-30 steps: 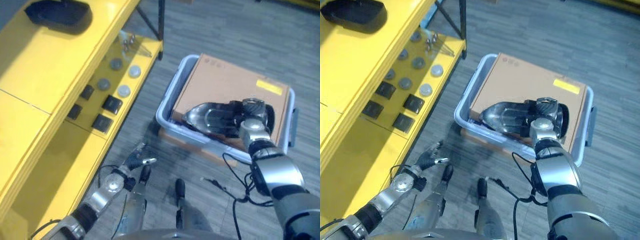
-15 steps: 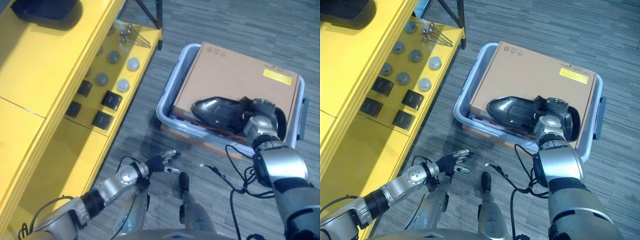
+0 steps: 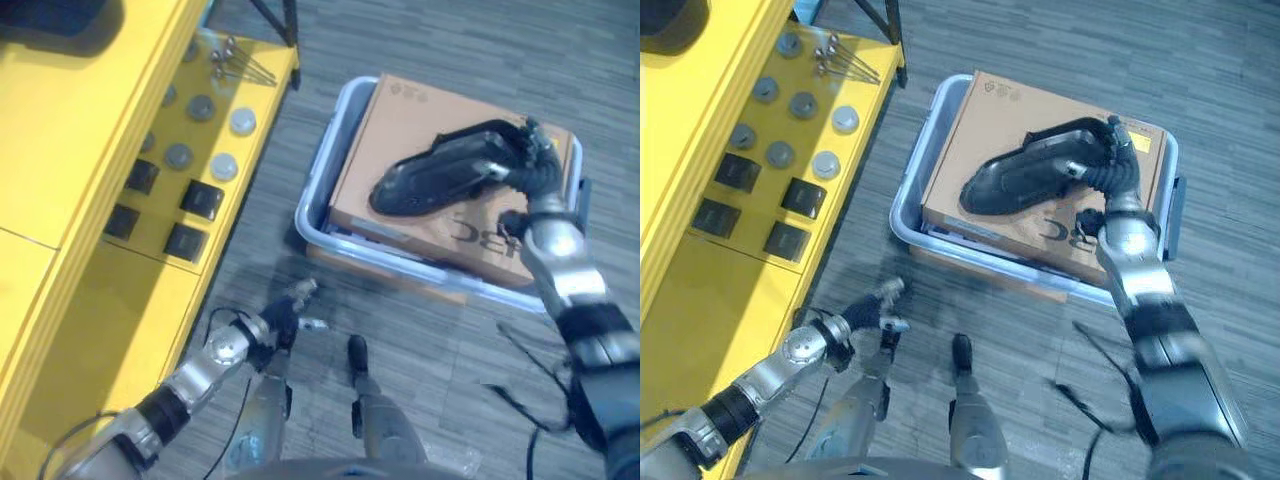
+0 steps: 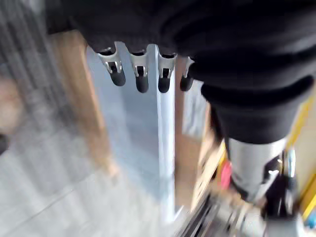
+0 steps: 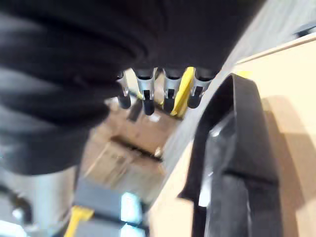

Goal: Move parts from the plastic box to the shelf.

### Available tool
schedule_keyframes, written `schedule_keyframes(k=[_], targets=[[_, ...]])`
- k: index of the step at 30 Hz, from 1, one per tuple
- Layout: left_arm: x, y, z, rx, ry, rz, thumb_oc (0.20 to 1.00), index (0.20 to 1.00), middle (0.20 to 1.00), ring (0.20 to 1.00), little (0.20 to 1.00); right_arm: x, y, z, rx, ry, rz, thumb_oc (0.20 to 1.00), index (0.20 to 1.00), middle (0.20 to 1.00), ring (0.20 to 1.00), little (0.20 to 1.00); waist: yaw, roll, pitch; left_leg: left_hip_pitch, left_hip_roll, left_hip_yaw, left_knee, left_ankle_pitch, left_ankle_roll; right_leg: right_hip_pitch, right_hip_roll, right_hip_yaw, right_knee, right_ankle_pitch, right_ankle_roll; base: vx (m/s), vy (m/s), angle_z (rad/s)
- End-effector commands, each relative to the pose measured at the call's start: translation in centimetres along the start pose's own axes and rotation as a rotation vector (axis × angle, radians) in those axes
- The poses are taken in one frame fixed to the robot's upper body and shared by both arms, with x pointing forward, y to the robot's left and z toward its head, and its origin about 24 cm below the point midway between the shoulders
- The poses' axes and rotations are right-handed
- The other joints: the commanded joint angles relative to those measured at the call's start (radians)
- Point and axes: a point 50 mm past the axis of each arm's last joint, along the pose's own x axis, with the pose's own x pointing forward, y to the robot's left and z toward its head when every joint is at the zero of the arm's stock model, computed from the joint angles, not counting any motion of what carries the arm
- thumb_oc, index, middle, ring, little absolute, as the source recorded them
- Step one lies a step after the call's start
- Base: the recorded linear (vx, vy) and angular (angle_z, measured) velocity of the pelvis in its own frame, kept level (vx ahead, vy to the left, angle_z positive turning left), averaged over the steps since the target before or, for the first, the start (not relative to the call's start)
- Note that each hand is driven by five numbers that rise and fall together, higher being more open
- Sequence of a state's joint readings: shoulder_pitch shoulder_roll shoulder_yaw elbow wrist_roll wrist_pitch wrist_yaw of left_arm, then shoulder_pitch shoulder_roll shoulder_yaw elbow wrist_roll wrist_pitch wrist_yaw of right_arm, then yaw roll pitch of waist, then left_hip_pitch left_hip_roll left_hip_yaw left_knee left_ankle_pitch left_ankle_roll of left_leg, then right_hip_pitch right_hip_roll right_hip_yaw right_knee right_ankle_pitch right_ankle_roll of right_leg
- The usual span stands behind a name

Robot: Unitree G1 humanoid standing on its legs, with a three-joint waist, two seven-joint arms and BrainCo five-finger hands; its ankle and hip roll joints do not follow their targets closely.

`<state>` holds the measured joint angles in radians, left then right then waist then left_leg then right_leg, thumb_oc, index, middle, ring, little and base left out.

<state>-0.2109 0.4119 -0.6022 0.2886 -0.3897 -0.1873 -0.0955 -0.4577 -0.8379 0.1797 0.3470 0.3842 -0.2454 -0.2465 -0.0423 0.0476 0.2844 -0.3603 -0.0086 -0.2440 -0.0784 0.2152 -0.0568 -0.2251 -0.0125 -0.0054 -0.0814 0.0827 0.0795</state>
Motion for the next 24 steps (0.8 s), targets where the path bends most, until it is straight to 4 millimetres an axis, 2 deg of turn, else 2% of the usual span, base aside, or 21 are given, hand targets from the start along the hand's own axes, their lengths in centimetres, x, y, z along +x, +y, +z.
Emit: schedule_keyframes(k=[1,3,4,7,11,12,13,16,18,19,22,24], targets=[[0.2,0.8,1.5,0.047,-0.102,0.065,1.000,1.000,1.000,1.000,1.000,0.6,-3.2,1.0,-0.023,-0.047,-0.032,1.000,1.000,1.000,1.000,1.000,-0.015,-0.067,-0.055,0.083,-0.027,0.054,-0.009,-0.190,0.036,-0.057,-0.016,0.040,-0.005,-0.019,0.004,-0.02,-0.024,-0.05],[0.0,1.1,1.5,0.048,-0.102,0.079,1.000,1.000,1.000,1.000,1.000,0.4,-3.5,1.3,-0.038,-0.060,-0.012,1.000,1.000,1.000,1.000,1.000,-0.016,-0.073,-0.055,0.084,-0.026,0.055,-0.009,-0.190,0.036,-0.057,-0.016,0.042,-0.004,-0.018,0.004,-0.01,-0.010,-0.02],[-0.2,1.4,1.5,0.044,-0.102,0.089,1.000,1.000,1.000,1.000,1.000,0.5,-3.7,1.9,-0.098,-0.078,0.020,1.000,1.000,1.000,1.000,1.000,-0.016,-0.078,-0.055,0.085,-0.025,0.054,-0.009,-0.190,0.036,-0.058,-0.016,0.044,-0.003,-0.018,0.004,-0.01,-0.017,-0.15],[-0.3,1.8,1.7,0.045,-0.109,0.096,1.000,1.000,1.000,1.000,1.000,2.0,-4.6,3.0,-0.260,-0.095,0.043,1.000,1.000,1.000,1.000,1.000,-0.006,-0.091,-0.056,0.084,-0.023,0.058,-0.009,-0.190,0.034,-0.061,-0.014,0.048,-0.003,-0.015,0.005,-0.03,-0.022,-0.21],[-0.5,1.8,1.8,0.059,-0.111,0.068,1.000,1.000,1.000,1.000,1.000,4.5,-5.5,4.0,-0.624,-0.073,0.094,1.000,1.000,1.000,1.000,1.000,0.008,-0.096,-0.049,0.080,-0.020,0.065,-0.009,-0.185,0.030,-0.067,-0.011,0.049,-0.004,-0.011,0.005,-0.02,-0.009,-0.07],[-0.4,1.2,1.7,0.058,-0.109,0.042,1.000,1.000,1.000,1.000,1.000,5.1,-5.9,3.5,-0.796,-0.039,0.092,1.000,1.000,1.000,1.000,1.000,0.018,-0.097,-0.046,0.079,-0.019,0.063,-0.009,-0.182,0.030,-0.066,-0.011,0.044,-0.003,-0.011,0.004,0.00,0.000,0.00],[-0.4,1.1,1.7,0.060,-0.109,0.037,1.000,1.000,1.000,1.000,1.000,5.4,-5.8,3.4,-0.876,-0.037,0.105,1.000,1.000,1.000,1.000,1.000,0.023,-0.095,-0.044,0.077,-0.019,0.061,-0.009,-0.181,0.030,-0.066,-0.010,0.043,-0.003,-0.013,0.004,0.00,0.000,0.00],[-0.4,1.0,1.7,0.060,-0.112,0.033,1.000,1.000,1.000,1.000,1.000,5.7,-5.7,3.4,-0.951,-0.038,0.117,1.000,1.000,1.000,1.000,1.000,0.024,-0.093,-0.041,0.076,-0.020,0.059,-0.009,-0.180,0.030,-0.067,-0.010,0.040,-0.003,-0.013,0.004,0.00,-0.008,0.02],[-0.2,0.8,1.8,0.071,-0.116,0.019,1.000,1.000,1.000,1.000,1.000,6.2,-5.6,3.2,-1.092,-0.032,0.144,1.000,1.000,1.000,1.000,1.000,0.032,-0.089,-0.035,0.071,-0.021,0.053,-0.009,-0.176,0.029,-0.068,-0.009,0.035,-0.003,-0.013,0.004,-0.01,-0.032,0.10],[-0.1,0.6,1.9,0.075,-0.122,0.007,1.000,1.000,1.000,1.000,1.000,6.5,-5.8,2.7,-1.189,0.004,0.176,1.000,1.000,1.000,1.000,1.000,0.043,-0.086,-0.028,0.062,-0.023,0.050,-0.009,-0.171,0.026,-0.074,-0.011,0.029,-0.003,-0.011,0.003,-0.01,-0.038,0.09],[0.0,0.6,1.9,0.082,-0.120,0.000,1.000,1.000,1.000,1.000,1.000,6.7,-5.6,2.2,-1.256,0.028,0.225,1.000,1.000,1.000,1.000,1.000,0.049,-0.084,-0.022,0.051,-0.023,0.047,-0.009,-0.165,0.023,-0.083,-0.011,0.024,-0.004,-0.009,0.003,-0.01,-0.024,0.06],[0.1,0.3,1.9,0.090,-0.119,-0.018,1.000,1.000,1.000,1.000,1.000,6.3,-5.6,1.0,-1.355,0.074,0.312,1.000,1.000,1.000,1.000,1.000,0.057,-0.080,-0.015,0.038,-0.024,0.040,-0.009,-0.157,0.019,-0.090,-0.012,0.017,-0.005,-0.007,0.002,0.00,-0.022,0.14]])
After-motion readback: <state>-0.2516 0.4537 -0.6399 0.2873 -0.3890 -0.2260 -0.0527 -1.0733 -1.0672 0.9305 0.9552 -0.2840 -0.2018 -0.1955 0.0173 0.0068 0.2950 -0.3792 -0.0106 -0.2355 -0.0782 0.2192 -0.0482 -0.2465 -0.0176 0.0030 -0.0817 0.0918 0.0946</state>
